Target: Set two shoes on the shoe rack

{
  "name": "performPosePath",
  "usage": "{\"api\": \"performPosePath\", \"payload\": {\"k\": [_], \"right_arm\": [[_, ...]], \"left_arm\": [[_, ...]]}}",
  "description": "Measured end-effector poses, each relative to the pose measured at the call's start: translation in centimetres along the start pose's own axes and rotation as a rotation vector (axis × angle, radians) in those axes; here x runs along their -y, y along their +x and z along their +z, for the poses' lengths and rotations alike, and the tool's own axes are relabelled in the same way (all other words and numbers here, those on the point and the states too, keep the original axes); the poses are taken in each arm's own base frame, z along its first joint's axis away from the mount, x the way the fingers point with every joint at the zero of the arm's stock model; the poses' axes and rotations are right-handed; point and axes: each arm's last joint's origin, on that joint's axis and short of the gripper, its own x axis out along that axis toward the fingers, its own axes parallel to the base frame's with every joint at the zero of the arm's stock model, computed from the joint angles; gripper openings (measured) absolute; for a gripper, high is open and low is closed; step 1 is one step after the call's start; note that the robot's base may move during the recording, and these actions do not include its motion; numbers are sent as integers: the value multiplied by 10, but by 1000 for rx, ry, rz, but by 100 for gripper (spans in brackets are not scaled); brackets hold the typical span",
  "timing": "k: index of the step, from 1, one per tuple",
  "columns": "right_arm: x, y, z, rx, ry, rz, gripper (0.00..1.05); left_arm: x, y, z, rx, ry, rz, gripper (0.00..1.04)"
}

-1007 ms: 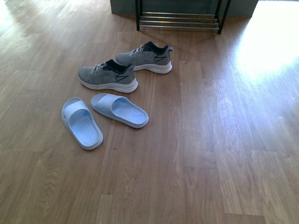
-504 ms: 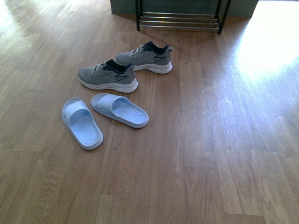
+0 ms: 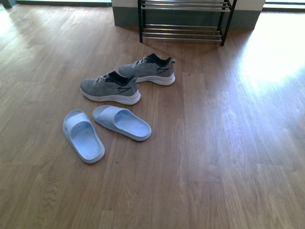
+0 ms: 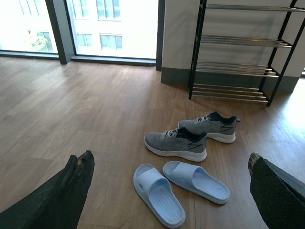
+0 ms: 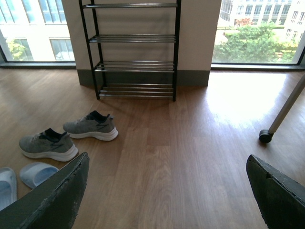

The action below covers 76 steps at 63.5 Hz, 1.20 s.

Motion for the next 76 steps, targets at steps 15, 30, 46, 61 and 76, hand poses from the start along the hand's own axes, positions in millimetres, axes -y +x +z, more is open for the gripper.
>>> {"api": "performPosePath", "payload": {"k": [15, 30, 46, 61, 76], "right_arm": [[0, 0, 0, 0, 0, 0, 96], [0, 0, 0, 0, 0, 0, 96], [0, 0, 0, 0, 0, 0, 96], [0, 0, 0, 0, 0, -3, 96], [0, 0, 0, 0, 0, 4, 96]], "left_arm": [[0, 0, 0, 0, 0, 0, 95], [0, 0, 0, 0, 0, 0, 95], [0, 0, 0, 0, 0, 0, 95], [0, 0, 0, 0, 0, -1, 95], [0, 0, 0, 0, 0, 1, 95]]}}
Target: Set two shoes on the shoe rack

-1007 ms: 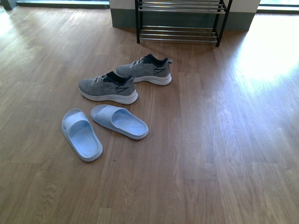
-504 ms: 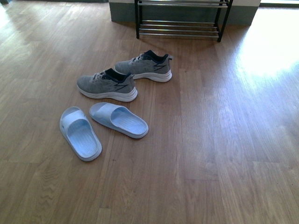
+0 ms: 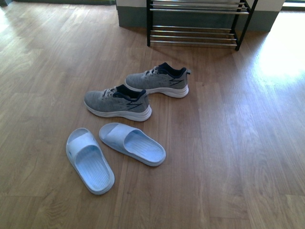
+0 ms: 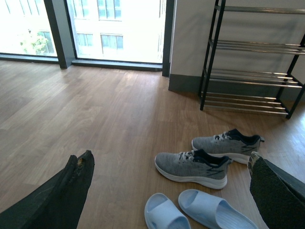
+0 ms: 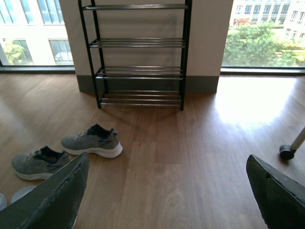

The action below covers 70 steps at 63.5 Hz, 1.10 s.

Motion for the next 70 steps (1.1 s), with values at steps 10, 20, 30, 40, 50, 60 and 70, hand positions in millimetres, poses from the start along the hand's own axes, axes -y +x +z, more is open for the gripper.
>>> {"api": "performPosePath", "payload": {"k": [10, 20, 30, 40, 50, 60, 70], "right_arm": [[0, 0, 0, 0, 0, -1, 96], [0, 0, 0, 0, 0, -1, 96], [0, 0, 0, 0, 0, -1, 96], [0, 0, 0, 0, 0, -2, 96], [0, 0, 0, 0, 0, -2, 96], [0, 0, 0, 0, 0, -2, 96], [0, 0, 0, 0, 0, -4, 96]], "left_arm": [[0, 0, 0, 0, 0, 1, 95], [0, 0, 0, 0, 0, 1, 95], [0, 0, 0, 0, 0, 0, 95], [0, 0, 0, 0, 0, 0, 95], [0, 0, 0, 0, 0, 0, 95], [0, 0, 0, 0, 0, -1, 95], [0, 0, 0, 0, 0, -1, 95]]}}
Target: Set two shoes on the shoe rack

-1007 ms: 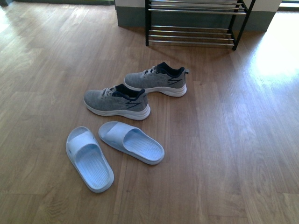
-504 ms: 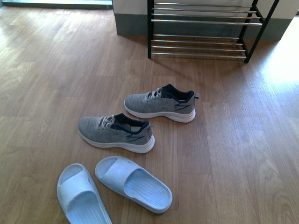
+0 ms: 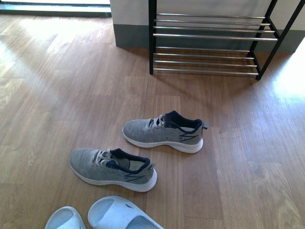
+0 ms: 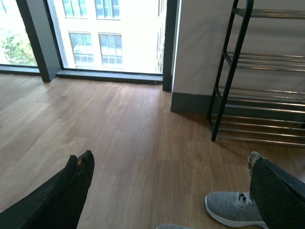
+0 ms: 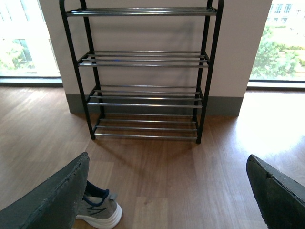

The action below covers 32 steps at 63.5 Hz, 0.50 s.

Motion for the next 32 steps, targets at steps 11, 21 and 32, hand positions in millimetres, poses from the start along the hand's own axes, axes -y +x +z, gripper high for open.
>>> {"api": "performPosePath", "payload": {"k": [11, 21, 32], "right_arm": [[0, 0, 0, 0, 0, 0, 96], [-7, 16, 1, -128, 27, 342, 96], [-37, 76, 14, -202, -27, 429, 96]], "left_arm": [[0, 0, 0, 0, 0, 0, 95], [0, 0, 0, 0, 0, 0, 95], [0, 0, 0, 0, 0, 0, 95]]}}
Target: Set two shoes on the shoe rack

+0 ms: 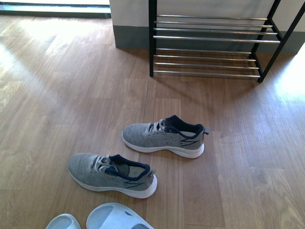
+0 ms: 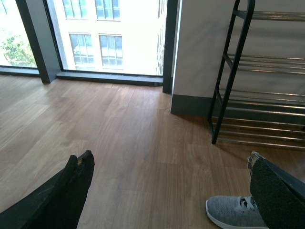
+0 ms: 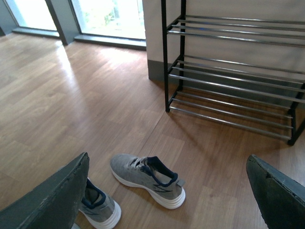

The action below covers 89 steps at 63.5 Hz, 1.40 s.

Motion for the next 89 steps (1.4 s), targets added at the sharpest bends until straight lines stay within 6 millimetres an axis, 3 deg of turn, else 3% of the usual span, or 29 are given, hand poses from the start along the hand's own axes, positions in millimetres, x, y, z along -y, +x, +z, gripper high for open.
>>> {"api": "performPosePath", "payload": {"k": [9, 19, 35, 52, 61, 85, 89], "right_arm": [[-4, 78, -11, -162, -52, 56, 96], [-8, 156, -51, -344, -124, 93, 96], [-4, 239, -122, -531, -222, 135, 96], [-5, 288, -192, -651, -336, 204, 96], [-2, 309, -219, -692, -349, 200, 96], [12, 335, -240, -707, -379, 187, 95], [13, 334, -242, -714, -382, 196, 89]], "left_arm": [[0, 0, 0, 0, 0, 0, 95], [0, 0, 0, 0, 0, 0, 95], [0, 0, 0, 0, 0, 0, 95], [0, 0, 0, 0, 0, 0, 95], [0, 0, 0, 0, 0, 0, 95], [0, 0, 0, 0, 0, 0, 95], [0, 0, 0, 0, 0, 0, 95]]}}
